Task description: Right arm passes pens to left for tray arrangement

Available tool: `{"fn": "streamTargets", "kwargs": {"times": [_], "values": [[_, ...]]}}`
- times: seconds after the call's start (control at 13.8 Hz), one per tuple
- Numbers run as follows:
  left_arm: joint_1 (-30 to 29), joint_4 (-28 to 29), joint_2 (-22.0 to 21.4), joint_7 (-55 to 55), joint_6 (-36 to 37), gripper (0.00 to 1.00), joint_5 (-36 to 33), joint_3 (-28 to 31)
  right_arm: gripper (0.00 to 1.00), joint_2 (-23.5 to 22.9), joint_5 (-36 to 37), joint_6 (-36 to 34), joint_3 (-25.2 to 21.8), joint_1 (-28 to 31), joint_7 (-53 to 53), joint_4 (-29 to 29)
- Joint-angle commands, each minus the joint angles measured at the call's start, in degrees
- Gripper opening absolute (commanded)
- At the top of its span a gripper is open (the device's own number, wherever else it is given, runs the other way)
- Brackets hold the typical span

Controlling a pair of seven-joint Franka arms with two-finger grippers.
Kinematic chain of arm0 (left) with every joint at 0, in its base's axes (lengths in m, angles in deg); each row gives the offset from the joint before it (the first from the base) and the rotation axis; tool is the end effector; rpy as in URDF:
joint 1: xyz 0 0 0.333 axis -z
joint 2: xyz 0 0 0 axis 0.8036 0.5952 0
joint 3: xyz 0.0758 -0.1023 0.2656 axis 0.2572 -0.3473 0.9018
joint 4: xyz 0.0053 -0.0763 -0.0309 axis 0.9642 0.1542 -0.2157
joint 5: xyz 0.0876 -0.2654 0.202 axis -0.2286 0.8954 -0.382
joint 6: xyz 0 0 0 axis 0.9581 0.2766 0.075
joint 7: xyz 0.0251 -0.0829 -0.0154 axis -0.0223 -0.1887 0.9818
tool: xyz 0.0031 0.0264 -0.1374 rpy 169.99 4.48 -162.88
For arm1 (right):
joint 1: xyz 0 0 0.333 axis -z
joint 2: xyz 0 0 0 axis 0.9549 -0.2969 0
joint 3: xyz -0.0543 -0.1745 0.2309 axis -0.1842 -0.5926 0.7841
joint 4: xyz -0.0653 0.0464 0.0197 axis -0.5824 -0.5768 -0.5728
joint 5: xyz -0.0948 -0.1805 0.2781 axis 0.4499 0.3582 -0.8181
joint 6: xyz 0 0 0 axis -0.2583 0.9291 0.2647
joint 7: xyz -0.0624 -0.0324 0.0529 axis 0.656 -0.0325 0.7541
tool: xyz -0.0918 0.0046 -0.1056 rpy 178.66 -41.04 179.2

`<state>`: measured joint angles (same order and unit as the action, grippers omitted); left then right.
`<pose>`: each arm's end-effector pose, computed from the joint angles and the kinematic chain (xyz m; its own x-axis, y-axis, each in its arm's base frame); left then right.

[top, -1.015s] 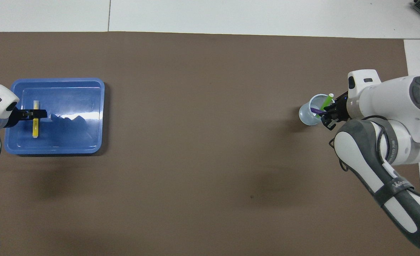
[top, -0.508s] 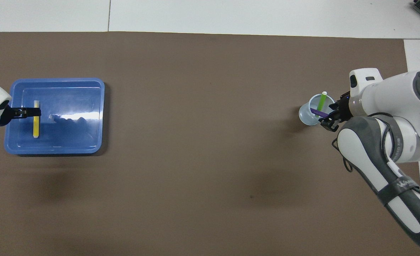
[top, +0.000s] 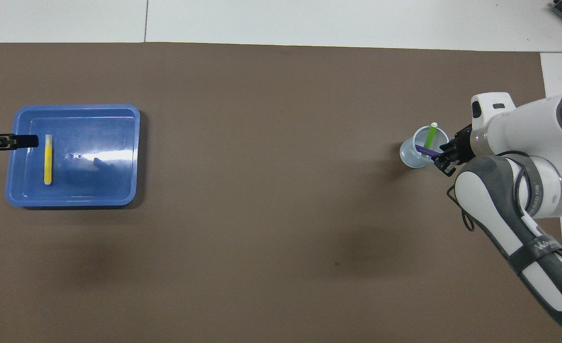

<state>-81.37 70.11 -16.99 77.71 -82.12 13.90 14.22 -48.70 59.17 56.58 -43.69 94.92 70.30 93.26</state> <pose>0.5606 0.1269 0.3914 0.9601 -0.0344 0.2776 -0.0134 -0.9969 -0.0773 0.5523 0.0072 0.3613 0.6398 0.7642 0.0812 0.7656 -0.6430 0.0187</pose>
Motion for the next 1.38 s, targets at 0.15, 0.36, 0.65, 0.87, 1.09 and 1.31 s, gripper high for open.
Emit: {"fn": "streamTargets", "kwargs": {"times": [0.15,0.36,0.65,0.87,1.09,1.31], "values": [[1.8,-3.7,-9.03,-0.08,12.49,1.0,0.12,0.25,0.17,0.76,0.54,-0.71,0.93,1.53,0.09,0.85],[4.43,-4.93,-14.94,0.28,18.65,1.0,0.38,-0.27,0.13,0.76,0.54,-0.71,0.93,1.45,-0.17,0.85],[7.68,-5.11,-16.79,1.93,21.3,1.0,4.92,-0.54,0.45,0.76,0.54,-0.27,0.93,1.45,-0.61,1.02],[9.8,-5.55,-16.79,9.56,24.36,1.0,6.88,-0.89,0.47,0.85,0.54,0.17,0.93,1.53,-0.53,1.46],[9.89,-4.85,-17.93,19.77,28.5,1.0,9.86,-0.81,0.4,0.94,0.54,0.34,0.93,1.54,-0.17,1.9],[9.89,-4.67,-18.46,20.58,30.0,1.0,10.13,-0.8,0.14,0.94,0.54,-0.35,0.93,1.62,-0.08,1.64]]}}
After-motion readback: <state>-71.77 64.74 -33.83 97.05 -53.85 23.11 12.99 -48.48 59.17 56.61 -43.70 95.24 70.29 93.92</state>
